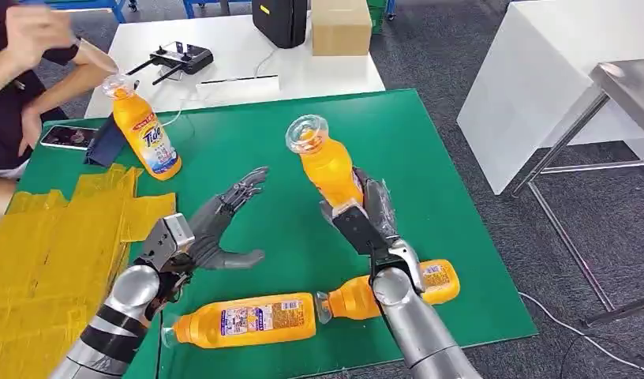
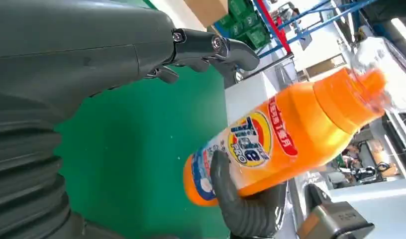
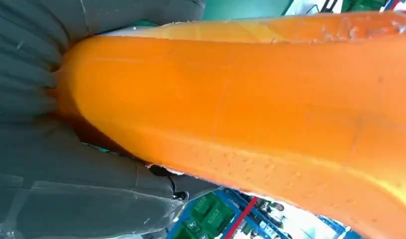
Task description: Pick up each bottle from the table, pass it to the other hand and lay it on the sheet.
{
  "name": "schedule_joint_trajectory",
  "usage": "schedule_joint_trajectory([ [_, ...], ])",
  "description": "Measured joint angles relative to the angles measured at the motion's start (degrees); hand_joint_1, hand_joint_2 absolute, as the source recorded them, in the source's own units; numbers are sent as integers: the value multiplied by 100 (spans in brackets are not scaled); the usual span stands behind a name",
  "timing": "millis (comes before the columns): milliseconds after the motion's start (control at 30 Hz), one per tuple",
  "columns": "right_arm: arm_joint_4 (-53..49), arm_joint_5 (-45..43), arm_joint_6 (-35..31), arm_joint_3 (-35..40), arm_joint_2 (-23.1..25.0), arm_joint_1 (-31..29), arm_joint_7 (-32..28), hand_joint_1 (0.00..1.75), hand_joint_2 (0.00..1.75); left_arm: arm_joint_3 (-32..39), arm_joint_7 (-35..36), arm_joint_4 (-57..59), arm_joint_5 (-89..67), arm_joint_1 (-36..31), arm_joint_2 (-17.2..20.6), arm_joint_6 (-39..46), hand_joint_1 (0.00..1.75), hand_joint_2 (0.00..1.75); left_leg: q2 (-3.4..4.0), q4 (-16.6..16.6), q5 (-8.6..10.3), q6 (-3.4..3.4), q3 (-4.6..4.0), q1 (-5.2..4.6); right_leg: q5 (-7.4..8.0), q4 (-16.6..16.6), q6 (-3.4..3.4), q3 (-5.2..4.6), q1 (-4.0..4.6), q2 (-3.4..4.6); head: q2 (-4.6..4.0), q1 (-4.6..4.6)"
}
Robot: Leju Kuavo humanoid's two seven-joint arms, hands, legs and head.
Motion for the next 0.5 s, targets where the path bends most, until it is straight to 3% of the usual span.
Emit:
schedule_joint_trajectory([
  [500,1078,693,-62,1117,514,-311,13,164,175,-188,-4,295,241,-343,-83,-50,0,175,2,0,2,-3,1,4,-1,3,-1,-3,5,0,0,-2],
])
